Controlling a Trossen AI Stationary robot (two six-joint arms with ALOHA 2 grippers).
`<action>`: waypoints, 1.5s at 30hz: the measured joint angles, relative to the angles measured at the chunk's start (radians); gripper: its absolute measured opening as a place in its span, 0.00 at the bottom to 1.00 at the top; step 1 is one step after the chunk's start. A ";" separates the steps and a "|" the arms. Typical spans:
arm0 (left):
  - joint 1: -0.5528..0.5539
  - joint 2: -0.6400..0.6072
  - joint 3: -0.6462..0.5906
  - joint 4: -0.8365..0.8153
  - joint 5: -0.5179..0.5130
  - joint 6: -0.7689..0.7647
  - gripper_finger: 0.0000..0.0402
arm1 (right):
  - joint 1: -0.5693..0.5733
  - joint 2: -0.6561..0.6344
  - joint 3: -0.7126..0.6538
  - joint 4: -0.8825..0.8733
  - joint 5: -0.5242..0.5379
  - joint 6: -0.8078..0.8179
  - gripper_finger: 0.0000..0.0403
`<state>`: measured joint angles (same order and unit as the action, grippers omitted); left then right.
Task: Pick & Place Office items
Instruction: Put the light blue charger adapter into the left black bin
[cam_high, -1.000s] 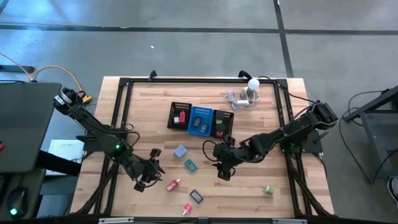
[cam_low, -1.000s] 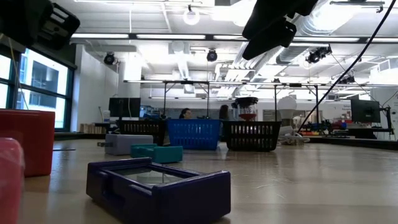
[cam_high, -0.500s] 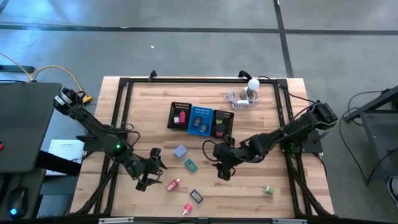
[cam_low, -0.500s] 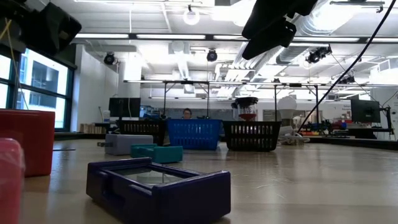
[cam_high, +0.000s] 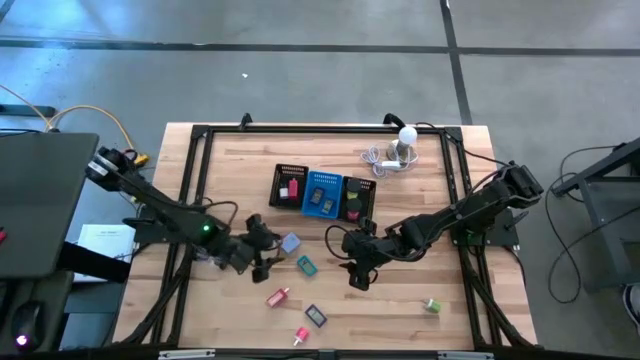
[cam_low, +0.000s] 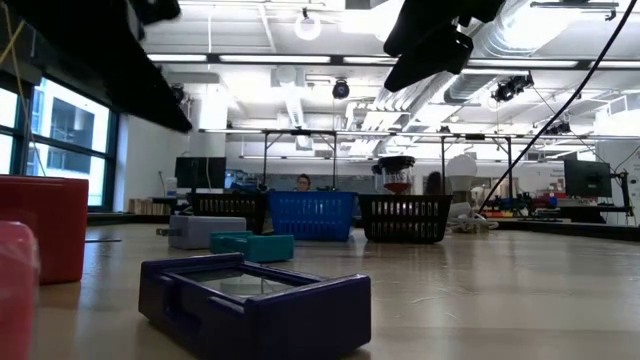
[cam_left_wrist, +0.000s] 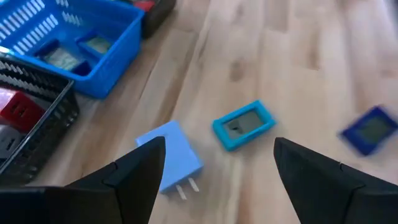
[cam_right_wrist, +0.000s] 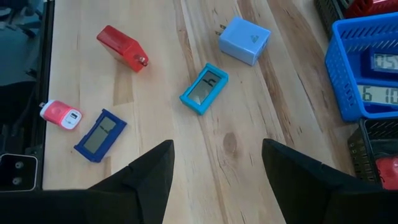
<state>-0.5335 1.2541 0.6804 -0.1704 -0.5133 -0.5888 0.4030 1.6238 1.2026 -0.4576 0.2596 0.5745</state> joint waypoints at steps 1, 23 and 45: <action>0.010 0.022 0.000 0.002 0.000 0.012 0.73 | 0.000 0.000 0.000 0.000 0.000 -0.002 0.58; 0.062 0.301 -0.001 0.173 -0.170 -0.015 0.73 | 0.000 0.000 0.000 0.006 0.000 -0.004 0.57; 0.126 0.346 0.000 0.163 -0.034 -0.183 0.73 | 0.000 0.000 0.000 0.029 0.000 -0.022 0.57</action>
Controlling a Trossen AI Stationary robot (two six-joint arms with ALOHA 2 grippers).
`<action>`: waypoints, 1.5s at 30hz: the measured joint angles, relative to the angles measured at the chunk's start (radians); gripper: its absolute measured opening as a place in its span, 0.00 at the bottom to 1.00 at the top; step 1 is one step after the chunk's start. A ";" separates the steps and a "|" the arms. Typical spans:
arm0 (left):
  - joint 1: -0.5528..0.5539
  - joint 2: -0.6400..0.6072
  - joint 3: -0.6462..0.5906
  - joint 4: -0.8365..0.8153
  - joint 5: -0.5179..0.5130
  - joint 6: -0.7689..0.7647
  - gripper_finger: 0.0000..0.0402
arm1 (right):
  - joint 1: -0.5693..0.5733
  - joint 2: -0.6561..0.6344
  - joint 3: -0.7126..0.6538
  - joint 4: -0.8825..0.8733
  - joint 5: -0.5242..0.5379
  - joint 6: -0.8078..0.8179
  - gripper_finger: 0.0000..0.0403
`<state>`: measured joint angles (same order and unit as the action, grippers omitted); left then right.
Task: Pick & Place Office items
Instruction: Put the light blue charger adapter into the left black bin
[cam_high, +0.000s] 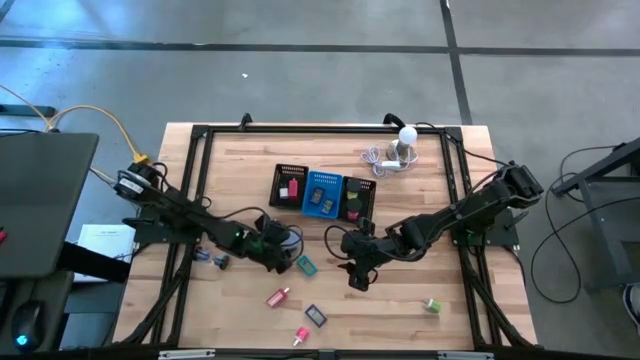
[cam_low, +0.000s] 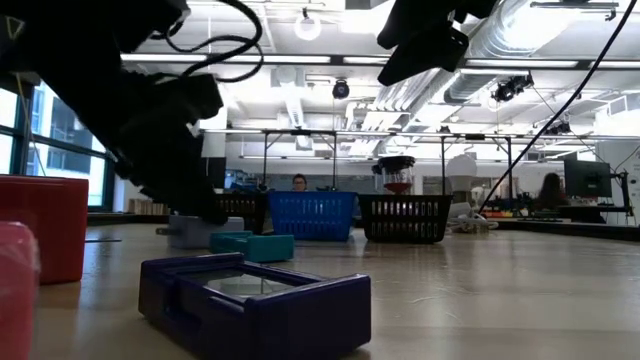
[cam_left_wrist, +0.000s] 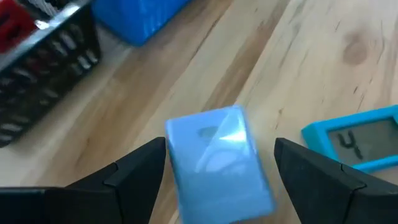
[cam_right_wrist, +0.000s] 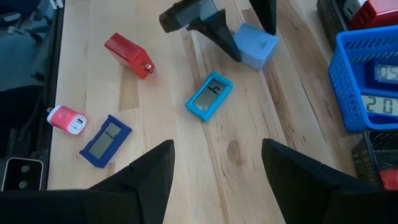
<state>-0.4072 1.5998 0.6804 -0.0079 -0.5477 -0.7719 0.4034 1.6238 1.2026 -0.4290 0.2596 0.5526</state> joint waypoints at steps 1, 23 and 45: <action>0.000 0.006 0.000 -0.004 0.014 0.000 0.73 | 0.000 0.000 0.000 0.000 0.000 0.000 0.57; -0.005 0.083 0.000 0.042 0.036 -0.008 0.51 | 0.000 0.000 -0.001 0.000 0.000 0.000 0.57; -0.039 -0.178 -0.003 0.006 0.098 0.040 0.51 | 0.037 0.000 -0.011 -0.010 -0.049 0.004 0.57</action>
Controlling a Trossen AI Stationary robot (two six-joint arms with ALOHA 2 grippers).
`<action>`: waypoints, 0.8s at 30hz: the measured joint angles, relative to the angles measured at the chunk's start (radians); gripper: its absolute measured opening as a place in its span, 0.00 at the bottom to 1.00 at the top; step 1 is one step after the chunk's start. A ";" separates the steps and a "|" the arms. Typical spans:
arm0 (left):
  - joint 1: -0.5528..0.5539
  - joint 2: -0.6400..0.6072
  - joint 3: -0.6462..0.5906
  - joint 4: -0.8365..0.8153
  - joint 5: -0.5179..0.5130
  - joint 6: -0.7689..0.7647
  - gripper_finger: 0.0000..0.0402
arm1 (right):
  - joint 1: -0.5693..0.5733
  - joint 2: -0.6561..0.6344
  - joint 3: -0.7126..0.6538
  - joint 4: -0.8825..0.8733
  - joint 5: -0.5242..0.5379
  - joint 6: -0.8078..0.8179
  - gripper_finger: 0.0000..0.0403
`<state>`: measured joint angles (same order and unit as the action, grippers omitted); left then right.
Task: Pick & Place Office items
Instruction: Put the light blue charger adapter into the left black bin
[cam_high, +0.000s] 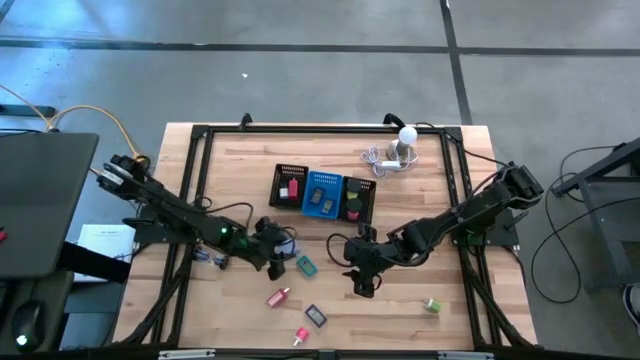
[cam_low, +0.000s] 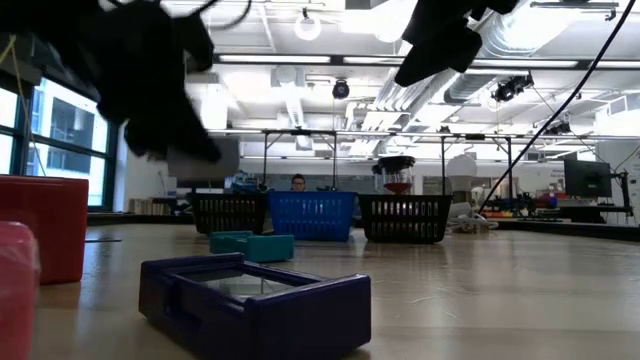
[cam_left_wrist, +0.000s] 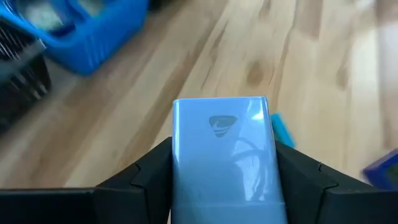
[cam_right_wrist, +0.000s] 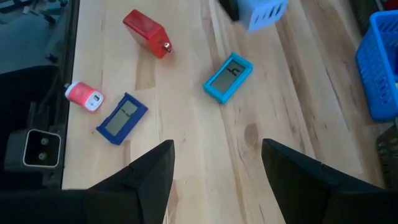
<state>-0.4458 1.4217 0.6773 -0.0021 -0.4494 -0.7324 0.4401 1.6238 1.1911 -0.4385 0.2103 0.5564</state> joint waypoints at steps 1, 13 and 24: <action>0.000 -0.020 0.000 -0.001 -0.012 0.007 0.51 | 0.004 0.000 -0.004 0.003 0.000 0.006 0.57; 0.118 -0.285 0.002 -0.048 -0.136 0.159 0.51 | 0.014 0.000 -0.102 0.062 0.050 0.119 0.57; 0.520 -0.325 0.002 -0.189 0.083 0.165 0.51 | 0.014 0.000 -0.127 0.151 0.050 0.115 0.57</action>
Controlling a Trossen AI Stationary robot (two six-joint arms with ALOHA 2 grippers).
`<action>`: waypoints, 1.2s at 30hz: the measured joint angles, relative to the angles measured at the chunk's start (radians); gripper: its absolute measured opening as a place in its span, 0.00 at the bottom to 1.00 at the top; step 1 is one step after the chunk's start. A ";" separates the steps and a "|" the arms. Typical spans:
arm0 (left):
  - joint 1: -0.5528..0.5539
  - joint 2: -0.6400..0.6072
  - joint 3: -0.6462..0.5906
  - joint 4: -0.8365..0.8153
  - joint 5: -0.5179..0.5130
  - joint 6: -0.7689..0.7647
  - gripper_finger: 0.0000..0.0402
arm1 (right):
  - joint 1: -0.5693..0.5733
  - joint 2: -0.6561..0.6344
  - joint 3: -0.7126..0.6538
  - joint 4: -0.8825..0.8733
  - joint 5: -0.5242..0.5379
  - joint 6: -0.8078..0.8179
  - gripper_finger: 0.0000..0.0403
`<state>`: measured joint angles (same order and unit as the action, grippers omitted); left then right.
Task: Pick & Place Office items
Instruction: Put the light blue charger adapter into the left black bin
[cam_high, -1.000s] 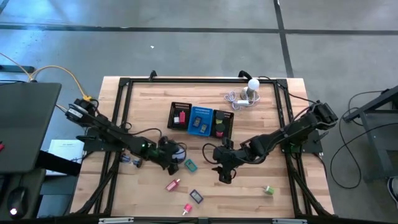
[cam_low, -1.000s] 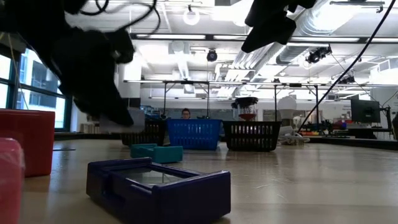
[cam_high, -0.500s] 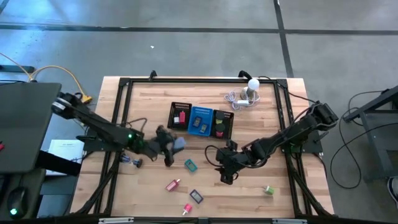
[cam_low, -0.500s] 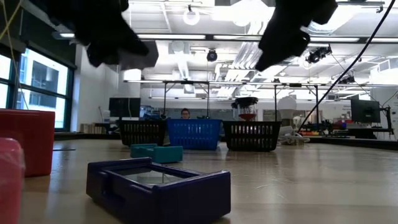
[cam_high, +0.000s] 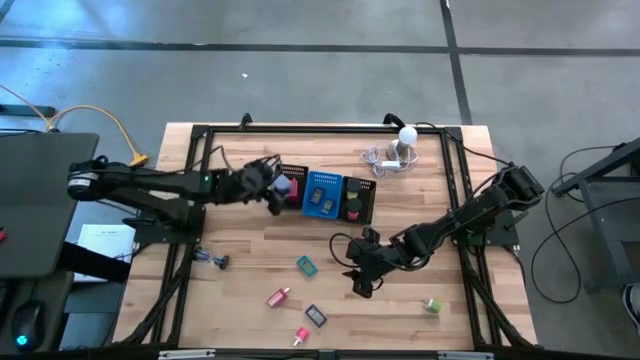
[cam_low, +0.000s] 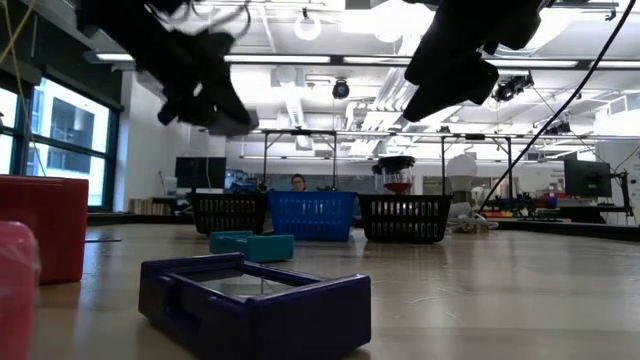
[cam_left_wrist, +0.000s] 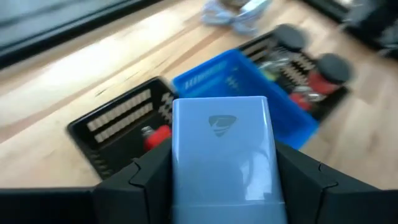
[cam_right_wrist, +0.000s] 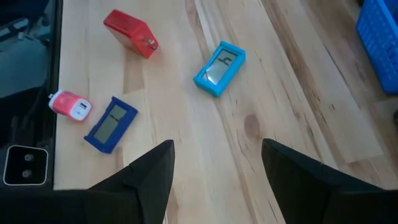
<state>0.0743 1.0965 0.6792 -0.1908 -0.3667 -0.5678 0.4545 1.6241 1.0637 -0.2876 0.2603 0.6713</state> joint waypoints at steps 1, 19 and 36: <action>0.033 0.012 0.000 -0.003 0.028 0.000 0.51 | 0.000 0.000 0.000 0.003 0.000 -0.001 0.57; 0.272 0.292 0.002 0.134 0.189 0.030 0.51 | -0.001 0.000 0.000 0.031 0.003 -0.031 0.57; 0.330 0.327 0.001 0.155 0.202 0.022 0.53 | -0.001 0.000 0.000 0.038 0.003 -0.047 0.57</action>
<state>0.4040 1.4239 0.6804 -0.0357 -0.1652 -0.5458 0.4538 1.6241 1.0641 -0.2493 0.2630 0.6239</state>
